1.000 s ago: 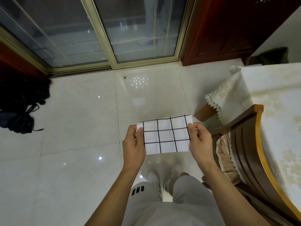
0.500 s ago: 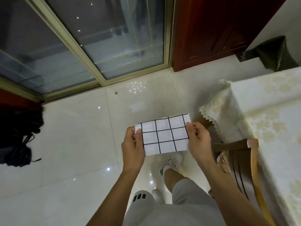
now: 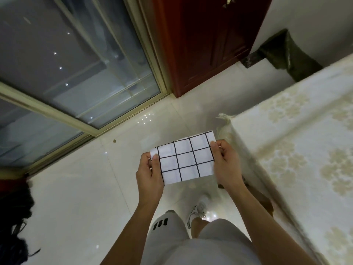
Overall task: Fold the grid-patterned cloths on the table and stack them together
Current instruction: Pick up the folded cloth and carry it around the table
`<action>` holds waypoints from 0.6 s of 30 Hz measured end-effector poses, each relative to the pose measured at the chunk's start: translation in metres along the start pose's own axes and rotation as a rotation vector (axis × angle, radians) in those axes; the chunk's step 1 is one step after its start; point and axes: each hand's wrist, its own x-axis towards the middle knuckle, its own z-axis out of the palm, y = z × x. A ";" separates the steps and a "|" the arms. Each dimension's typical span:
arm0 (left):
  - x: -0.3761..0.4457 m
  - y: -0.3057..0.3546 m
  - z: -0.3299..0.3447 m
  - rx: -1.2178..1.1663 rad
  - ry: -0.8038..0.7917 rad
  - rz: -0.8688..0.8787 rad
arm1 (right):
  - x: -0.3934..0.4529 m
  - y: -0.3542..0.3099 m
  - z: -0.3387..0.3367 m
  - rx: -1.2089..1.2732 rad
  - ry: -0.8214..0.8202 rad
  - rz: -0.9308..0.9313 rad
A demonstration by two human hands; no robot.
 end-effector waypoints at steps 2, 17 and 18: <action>0.011 0.009 0.013 0.006 -0.051 0.019 | 0.009 0.002 -0.008 0.012 0.053 0.033; 0.105 0.062 0.140 0.183 -0.469 0.202 | 0.079 0.026 -0.072 0.081 0.458 0.263; 0.114 0.065 0.150 0.186 -0.501 0.212 | 0.086 0.027 -0.074 0.089 0.491 0.277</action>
